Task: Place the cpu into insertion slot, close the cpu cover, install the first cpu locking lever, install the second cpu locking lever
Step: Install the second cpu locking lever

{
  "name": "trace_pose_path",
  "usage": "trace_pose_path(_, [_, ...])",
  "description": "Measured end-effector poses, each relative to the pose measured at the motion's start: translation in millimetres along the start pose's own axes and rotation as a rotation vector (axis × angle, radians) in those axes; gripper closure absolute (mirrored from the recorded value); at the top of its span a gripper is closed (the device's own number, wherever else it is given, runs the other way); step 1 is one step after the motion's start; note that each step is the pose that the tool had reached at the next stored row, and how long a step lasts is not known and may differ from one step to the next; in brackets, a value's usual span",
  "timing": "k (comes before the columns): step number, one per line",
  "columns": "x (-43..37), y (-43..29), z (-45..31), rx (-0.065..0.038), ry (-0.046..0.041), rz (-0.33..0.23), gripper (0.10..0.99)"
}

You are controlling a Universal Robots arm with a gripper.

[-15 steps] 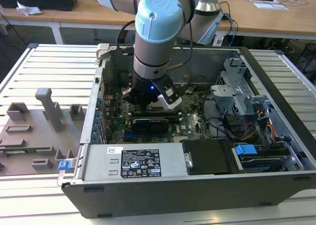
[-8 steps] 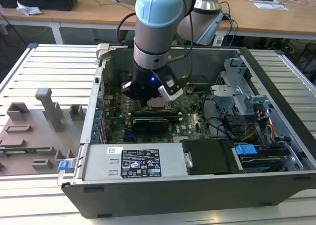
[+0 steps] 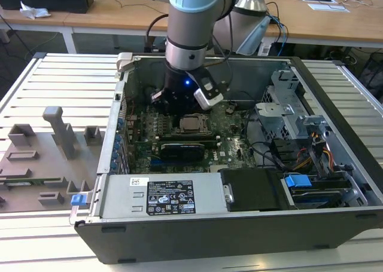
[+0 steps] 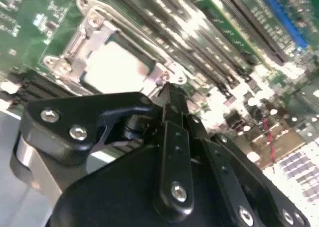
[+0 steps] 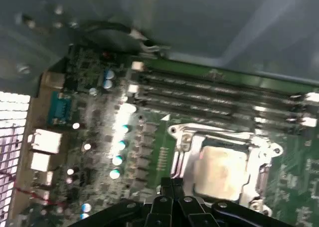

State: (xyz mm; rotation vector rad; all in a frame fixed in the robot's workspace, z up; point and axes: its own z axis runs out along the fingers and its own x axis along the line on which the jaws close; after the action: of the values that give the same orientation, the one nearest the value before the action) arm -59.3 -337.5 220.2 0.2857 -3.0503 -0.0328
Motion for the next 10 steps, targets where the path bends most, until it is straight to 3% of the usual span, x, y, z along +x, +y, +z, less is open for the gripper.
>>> trace_pose_path(5, [-37.7, -2.8, -2.6, -0.003, 0.0373, 0.001, 0.980])
trace_pose_path(10, [-38.9, -2.7, -7.9, 0.003, 0.0396, 0.001, 0.980])
